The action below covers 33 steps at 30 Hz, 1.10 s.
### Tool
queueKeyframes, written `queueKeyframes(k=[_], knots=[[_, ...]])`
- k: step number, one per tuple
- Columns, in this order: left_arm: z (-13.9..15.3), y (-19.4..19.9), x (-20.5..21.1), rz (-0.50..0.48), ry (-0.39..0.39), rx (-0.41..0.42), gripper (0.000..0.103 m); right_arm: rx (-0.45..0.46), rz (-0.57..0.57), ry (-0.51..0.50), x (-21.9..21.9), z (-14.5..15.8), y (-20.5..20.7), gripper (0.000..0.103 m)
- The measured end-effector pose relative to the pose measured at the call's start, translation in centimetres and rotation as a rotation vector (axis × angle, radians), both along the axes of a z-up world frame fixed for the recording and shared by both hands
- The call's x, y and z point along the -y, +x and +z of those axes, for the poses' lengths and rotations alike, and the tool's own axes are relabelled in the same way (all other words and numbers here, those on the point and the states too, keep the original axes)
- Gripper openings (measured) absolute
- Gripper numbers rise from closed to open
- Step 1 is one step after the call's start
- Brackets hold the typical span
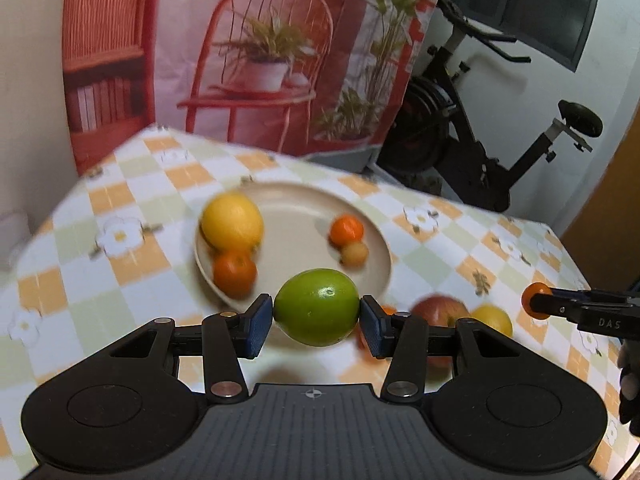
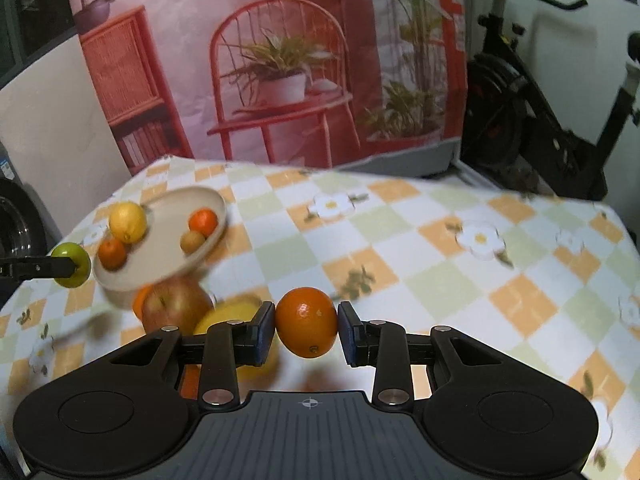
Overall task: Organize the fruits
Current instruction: 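Carry the lime over the plate with left tool while right tool carries the tangerine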
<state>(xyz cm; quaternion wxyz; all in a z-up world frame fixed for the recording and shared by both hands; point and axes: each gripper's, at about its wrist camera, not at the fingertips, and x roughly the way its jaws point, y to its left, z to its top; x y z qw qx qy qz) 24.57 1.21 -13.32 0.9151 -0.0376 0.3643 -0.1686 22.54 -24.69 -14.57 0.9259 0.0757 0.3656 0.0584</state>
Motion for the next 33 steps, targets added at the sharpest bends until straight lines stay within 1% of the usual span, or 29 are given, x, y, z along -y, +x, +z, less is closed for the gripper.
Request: queueKeyframes(k=[4,8,11,13,15,18,23,28,33], knots=[[2.0,1.8,-0.5,-0.002,0.024,0.045,0.05,0.026,0.044,-0.016,-1.2,1.8,2.3,0.031],[3.7,4.4,-0.9,0.01,0.039,0.067,0.05,0.042,0.116,-0.038,-3.7,3.3,5.3,0.031],[4.8,6.7,-0.9,0.002,0.057,0.083,0.05,0.039,0.167,-0.054,-5.8,3.9,7.9,0.031],[5.0,8.3,-0.6,-0.005,0.068,0.084,0.05,0.031,0.196,-0.062,-7.2,4.0,9.4,0.031],[4.7,9.9,-0.3,-0.024,0.073,0.067,0.05,0.016,0.221,-0.06,-8.3,3.6,10.8,0.031],[3.7,11.8,0.4,-0.052,0.101,0.045,0.05,-0.023,0.261,-0.068,-10.1,2.4,12.8,0.031],[1.7,14.3,0.5,-0.082,0.104,-0.002,0.05,-0.078,0.321,-0.055,-12.2,0.5,13.8,0.031],[-0.2,15.4,0.7,-0.117,0.112,-0.021,0.05,-0.128,0.376,-0.069,-13.5,-1.1,14.2,0.031],[-1.4,15.6,1.0,-0.144,0.127,-0.034,0.05,-0.159,0.388,-0.094,-14.4,-2.7,14.7,0.031]])
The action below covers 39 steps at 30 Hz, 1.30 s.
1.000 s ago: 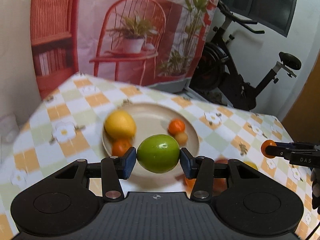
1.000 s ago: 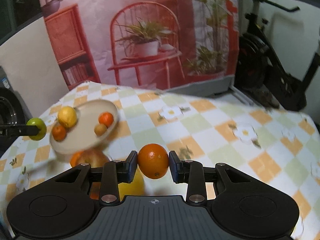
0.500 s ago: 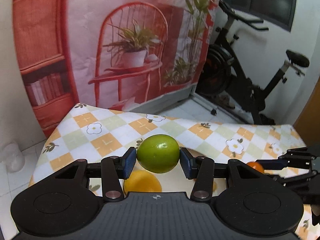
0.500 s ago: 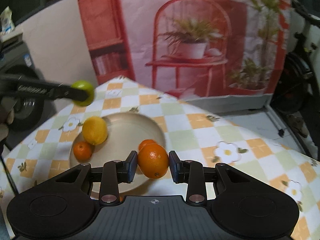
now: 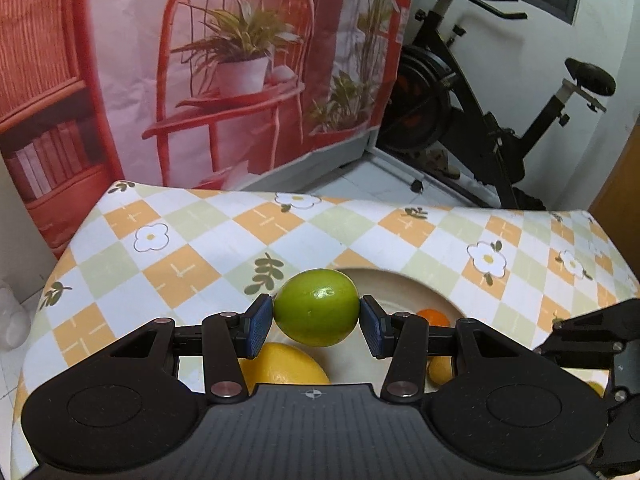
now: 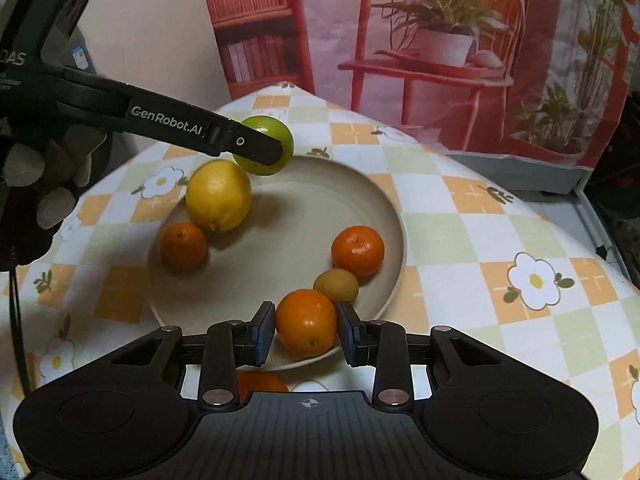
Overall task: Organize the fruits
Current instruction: 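Carry the lime over the plate with left tool while right tool carries the tangerine, then lower the lime onto the plate and open left tool while right tool releases the tangerine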
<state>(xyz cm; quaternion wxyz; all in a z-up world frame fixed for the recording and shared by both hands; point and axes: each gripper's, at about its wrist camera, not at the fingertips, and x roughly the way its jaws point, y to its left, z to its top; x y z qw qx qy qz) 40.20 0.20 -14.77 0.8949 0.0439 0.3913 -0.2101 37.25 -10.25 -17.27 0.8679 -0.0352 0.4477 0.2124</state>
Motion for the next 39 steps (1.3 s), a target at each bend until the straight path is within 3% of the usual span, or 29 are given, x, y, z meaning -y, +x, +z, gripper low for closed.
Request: queueKeyframes(k=[22,28,39], knots=[[-2.2,2.0,0.3,0.043,0.07,-0.02,0.053,0.067,-0.04,-0.079,-0.1,-0.5,1.6,0.032],[-1.5,1.2,0.4,0.058,0.094,0.0,0.054,0.084,-0.051,-0.078,0.2,0.4,0.8,0.032],[2.2,-4.2,0.1,0.045,0.038,0.087,0.055,0.149,-0.12,-0.007,3.3,3.9,-3.0,0.031]])
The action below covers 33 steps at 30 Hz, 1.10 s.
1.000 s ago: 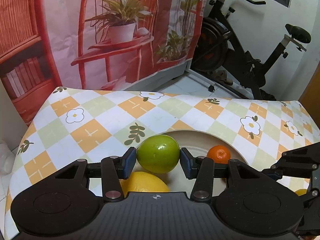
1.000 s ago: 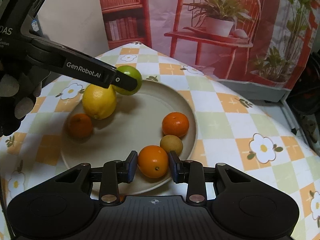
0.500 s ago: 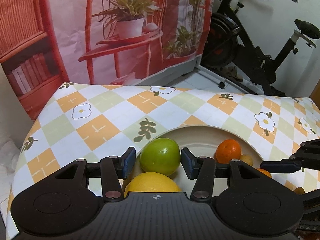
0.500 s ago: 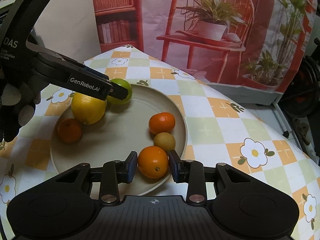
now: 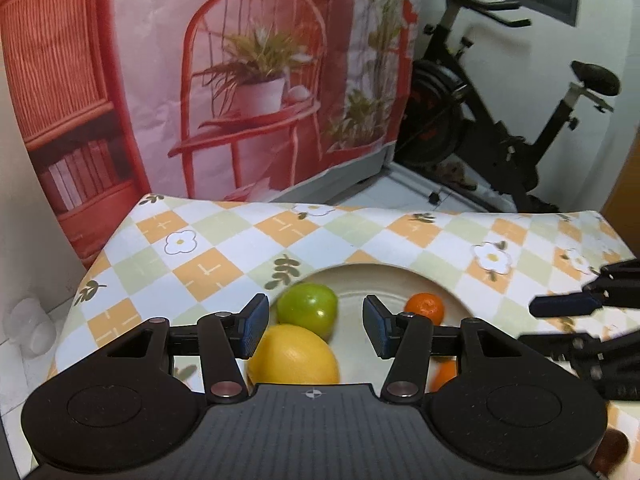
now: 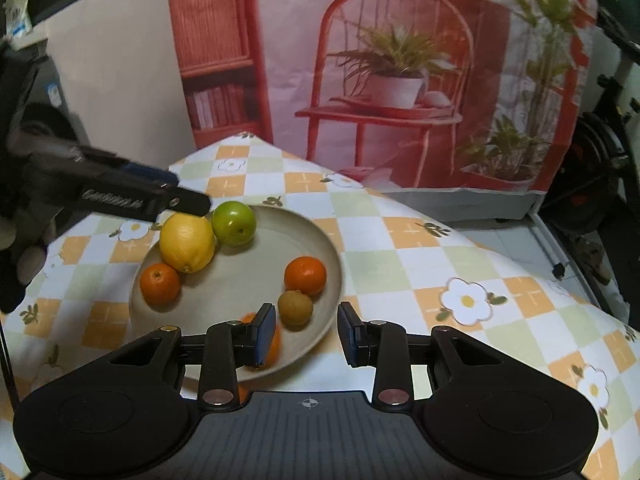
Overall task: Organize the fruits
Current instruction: 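Lower the lime onto the plate and open left tool while right tool releases the tangerine, then withdraw both open tools from the plate back to the fruit pile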
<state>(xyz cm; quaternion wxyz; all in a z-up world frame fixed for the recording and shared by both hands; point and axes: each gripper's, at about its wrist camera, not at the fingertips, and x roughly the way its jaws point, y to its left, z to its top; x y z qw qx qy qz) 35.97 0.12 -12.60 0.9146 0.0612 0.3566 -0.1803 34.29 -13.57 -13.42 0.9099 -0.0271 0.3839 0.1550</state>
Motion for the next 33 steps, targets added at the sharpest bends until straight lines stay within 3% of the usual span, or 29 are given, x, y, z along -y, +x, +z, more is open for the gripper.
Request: queueKeyframes(k=[9,15,25,33], knots=[[0.1,-5.6,1.4,-0.005,-0.067,-0.017,0.054,0.021,-0.083,0.056,3.8,0.4,-4.1,0.031],[-1.0,-8.9,2.6,-0.026,-0.1,-0.046,0.048,0.022,-0.123,0.085,6.1,-0.1,-6.2,0.032],[-1.7,-11.9,4.3,-0.059,-0.087,-0.049,0.048,0.037,-0.162,0.13,8.3,-0.3,-9.2,0.032],[-3.3,-14.5,5.5,-0.127,-0.108,-0.125,0.048,0.038,-0.201,0.138,9.2,-0.3,-10.9,0.032]])
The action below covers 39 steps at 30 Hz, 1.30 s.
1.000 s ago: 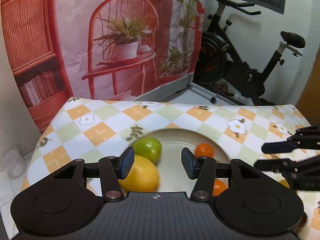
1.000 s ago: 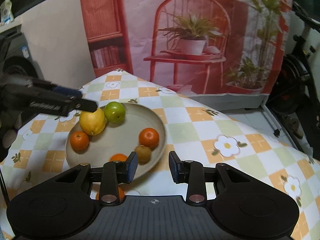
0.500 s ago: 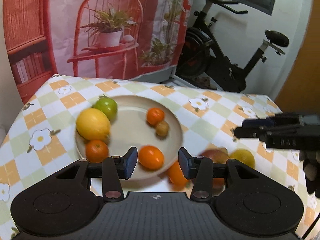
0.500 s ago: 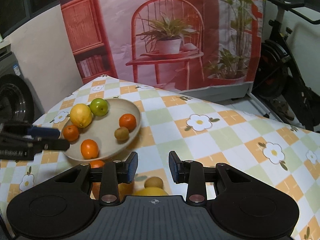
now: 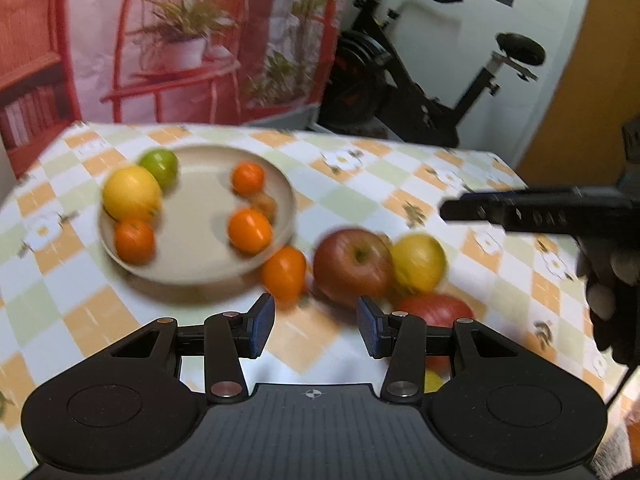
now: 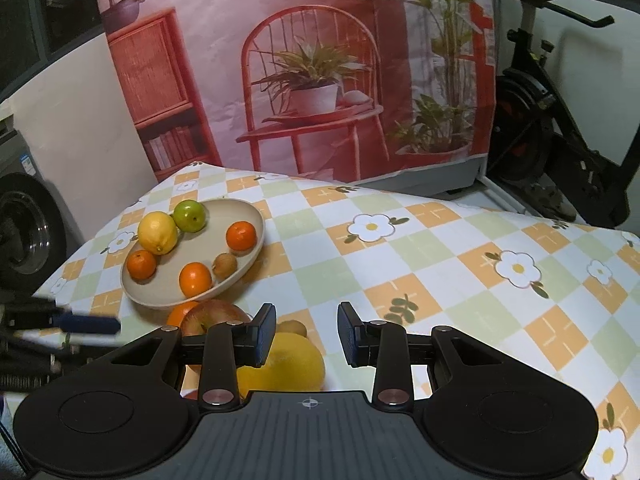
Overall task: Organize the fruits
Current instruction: 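Withdraw both open tools from the plate back to the fruit pile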
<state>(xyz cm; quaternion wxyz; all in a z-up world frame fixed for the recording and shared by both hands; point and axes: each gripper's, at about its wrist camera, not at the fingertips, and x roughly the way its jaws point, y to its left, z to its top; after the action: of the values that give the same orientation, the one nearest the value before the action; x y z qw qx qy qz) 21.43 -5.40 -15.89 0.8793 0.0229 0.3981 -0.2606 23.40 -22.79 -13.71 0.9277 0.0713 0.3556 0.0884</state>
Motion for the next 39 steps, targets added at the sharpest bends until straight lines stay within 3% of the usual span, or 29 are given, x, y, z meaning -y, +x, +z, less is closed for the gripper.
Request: queueKeyframes(k=[6,19,32,39], knots=[[-0.6,-1.9,0.7,-0.078,-0.031,-0.048,0.049,-0.013,-0.021,-0.006,0.2,-0.3,-0.8,0.032],[-1.8,-3.1,2.4,-0.181,-0.012,-0.103,0.049,-0.017,-0.021,-0.003,0.2,-0.5,-1.1,0.032],[-2.2,-3.1,2.7,-0.196,-0.009,-0.129,0.044,-0.021,-0.018,0.0,-0.1,-0.5,-1.5,0.032],[-2.0,-2.2,1.7,-0.105,0.004,-0.114,0.043,-0.025,-0.017,0.0,-0.2,-0.6,-1.4,0.032]])
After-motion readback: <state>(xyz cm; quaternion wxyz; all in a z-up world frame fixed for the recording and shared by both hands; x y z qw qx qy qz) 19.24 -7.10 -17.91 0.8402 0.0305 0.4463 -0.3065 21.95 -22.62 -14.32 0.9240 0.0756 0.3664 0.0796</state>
